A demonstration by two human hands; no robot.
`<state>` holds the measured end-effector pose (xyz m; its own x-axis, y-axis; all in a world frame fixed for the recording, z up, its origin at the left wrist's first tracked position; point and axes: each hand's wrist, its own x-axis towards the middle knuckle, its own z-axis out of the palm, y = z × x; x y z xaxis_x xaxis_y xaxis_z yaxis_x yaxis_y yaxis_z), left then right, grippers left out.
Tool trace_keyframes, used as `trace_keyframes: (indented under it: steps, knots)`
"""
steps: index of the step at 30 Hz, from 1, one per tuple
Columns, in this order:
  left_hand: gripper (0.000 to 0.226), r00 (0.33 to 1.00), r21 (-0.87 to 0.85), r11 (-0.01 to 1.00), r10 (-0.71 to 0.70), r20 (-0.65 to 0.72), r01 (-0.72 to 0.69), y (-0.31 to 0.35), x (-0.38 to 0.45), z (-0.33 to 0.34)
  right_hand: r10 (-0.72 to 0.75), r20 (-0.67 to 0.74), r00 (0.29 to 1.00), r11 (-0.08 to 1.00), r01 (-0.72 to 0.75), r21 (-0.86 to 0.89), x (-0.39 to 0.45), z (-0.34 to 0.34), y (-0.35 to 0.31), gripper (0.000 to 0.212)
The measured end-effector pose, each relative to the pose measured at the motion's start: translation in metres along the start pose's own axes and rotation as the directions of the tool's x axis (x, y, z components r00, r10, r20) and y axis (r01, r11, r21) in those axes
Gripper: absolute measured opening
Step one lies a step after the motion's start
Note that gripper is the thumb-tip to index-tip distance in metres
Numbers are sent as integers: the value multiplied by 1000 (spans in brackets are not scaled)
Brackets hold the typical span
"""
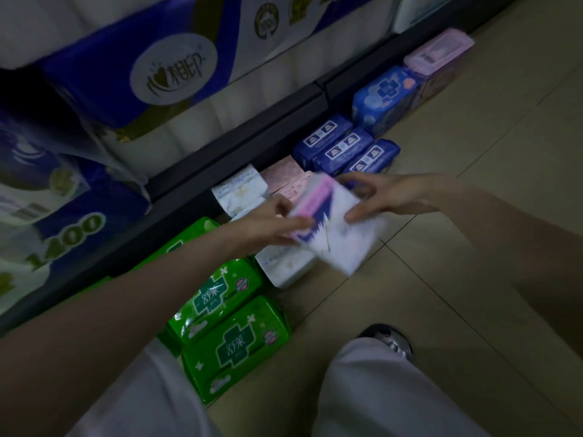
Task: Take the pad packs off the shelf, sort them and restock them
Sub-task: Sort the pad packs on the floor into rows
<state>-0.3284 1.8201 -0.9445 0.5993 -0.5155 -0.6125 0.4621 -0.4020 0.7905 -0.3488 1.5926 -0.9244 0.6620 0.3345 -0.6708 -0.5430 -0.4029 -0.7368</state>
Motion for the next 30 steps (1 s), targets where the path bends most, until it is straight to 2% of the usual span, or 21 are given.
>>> trace_keyframes:
  steps: [2,3,5,6,7,8,9,10,11,12,13,14,16,18,21,22,24,26,28,30]
  knots:
    - [23,996,-267,963,0,-84,-22,6,1,-5,-35,-45,998,993,40,114,-2,-9,4,76]
    - [18,995,-333,942,-1,-96,-31,8,1,-5,-55,-41,998,985,61,163,-2,-9,3,72]
    - [20,997,-356,933,19,-79,-47,10,2,-4,-98,-63,993,966,110,234,2,-9,0,64]
    - [30,998,-298,954,28,-53,-43,10,3,-5,-102,-89,991,967,120,225,2,-10,-2,63]
    - [44,999,-129,991,42,-14,-43,5,5,-10,-88,-100,991,979,105,173,2,-12,-6,64]
    - [58,997,196,978,58,48,-66,1,7,-16,-64,-75,995,996,68,53,0,-15,-12,66]
    - [69,991,579,806,62,116,-118,-5,8,-22,-24,-24,999,987,20,-162,-3,-16,-19,68]
    - [76,985,842,512,50,168,-170,-13,11,-27,37,31,999,908,-21,-418,-4,-14,-26,71]
    - [81,978,950,235,33,205,-207,-20,12,-29,103,68,992,768,-36,-640,-5,-8,-32,75]
    - [86,975,974,49,-7,223,-223,-26,13,-28,147,88,985,612,-21,-791,-2,2,-34,80]
    - [89,972,972,-56,-68,225,-228,-31,13,-26,162,111,981,487,19,-873,3,16,-33,87]
    - [91,968,967,-107,-119,219,-232,-35,12,-24,144,136,980,397,69,-915,10,32,-28,94]
    - [96,967,964,-147,-160,199,-223,-42,12,-32,32,238,971,284,219,-933,22,63,-15,102]
    - [104,968,948,-217,-144,206,-234,-49,13,-47,-51,324,945,145,328,-933,30,87,-3,92]
    - [98,955,903,-317,-156,251,-289,-48,10,-56,-244,434,867,-280,365,-888,41,114,17,73]
    - [91,956,903,-319,-156,250,-288,-44,9,-56,-302,465,832,-359,352,-864,44,120,24,73]
    - [81,950,916,-252,-104,293,-310,-40,7,-61,-338,509,792,-370,385,-845,49,125,33,73]
    - [68,921,927,-99,111,373,-363,-38,5,-70,-347,501,793,-304,410,-860,54,123,34,69]
    - [64,919,944,73,266,293,-322,-34,10,-78,-324,437,839,-47,447,-893,51,116,28,58]
    - [68,922,965,127,346,172,-228,-30,23,-77,-423,265,866,273,401,-875,53,96,12,46]
